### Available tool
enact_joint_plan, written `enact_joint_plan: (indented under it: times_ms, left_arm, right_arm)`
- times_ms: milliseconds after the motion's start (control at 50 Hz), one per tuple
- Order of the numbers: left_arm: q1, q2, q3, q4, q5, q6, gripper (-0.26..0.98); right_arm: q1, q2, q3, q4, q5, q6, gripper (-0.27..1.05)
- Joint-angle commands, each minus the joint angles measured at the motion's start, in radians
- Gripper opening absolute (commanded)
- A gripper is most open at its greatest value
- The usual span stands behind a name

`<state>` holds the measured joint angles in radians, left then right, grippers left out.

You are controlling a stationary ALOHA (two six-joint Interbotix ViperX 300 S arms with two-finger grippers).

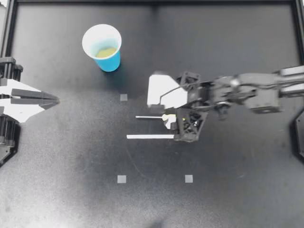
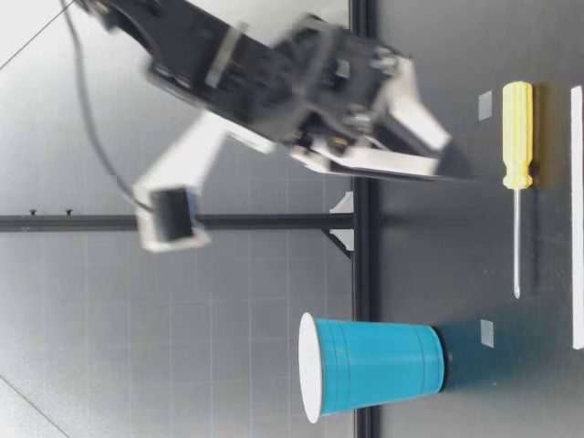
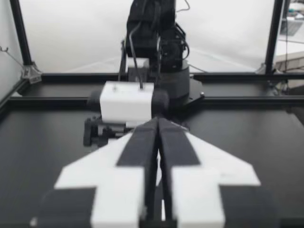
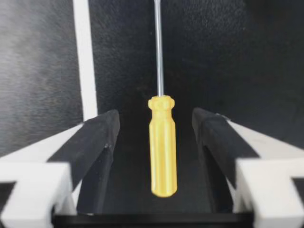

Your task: Pick up the screwdriver with the right arm, hand it over to the left arm then place it into the cup.

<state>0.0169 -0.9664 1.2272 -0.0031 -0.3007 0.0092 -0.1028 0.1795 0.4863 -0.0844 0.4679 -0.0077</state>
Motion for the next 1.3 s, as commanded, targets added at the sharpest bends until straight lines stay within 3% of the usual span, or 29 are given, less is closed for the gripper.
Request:
enact_joint_plan:
  times_ms: [0, 700, 1060, 1280]
  left_arm:
    - [0.003, 0.005, -0.011, 0.000, -0.009, -0.002, 0.12]
    - [0.003, -0.003, 0.003, 0.000, -0.009, -0.008, 0.12]
    - [0.003, -0.003, 0.005, 0.000, -0.029, -0.002, 0.12]
    - [0.003, 0.037, 0.012, -0.006, -0.100, -0.008, 0.14]
  right_arm:
    - [-0.009, 0.003, -0.032, -0.009, 0.002, 0.000, 0.61]
    - [-0.029, 0.094, -0.037, -0.011, -0.021, -0.002, 0.58]
    - [-0.029, 0.087, -0.034, -0.009, -0.014, 0.002, 0.17]
    - [-0.028, 0.034, -0.023, 0.011, -0.023, 0.011, 0.07]
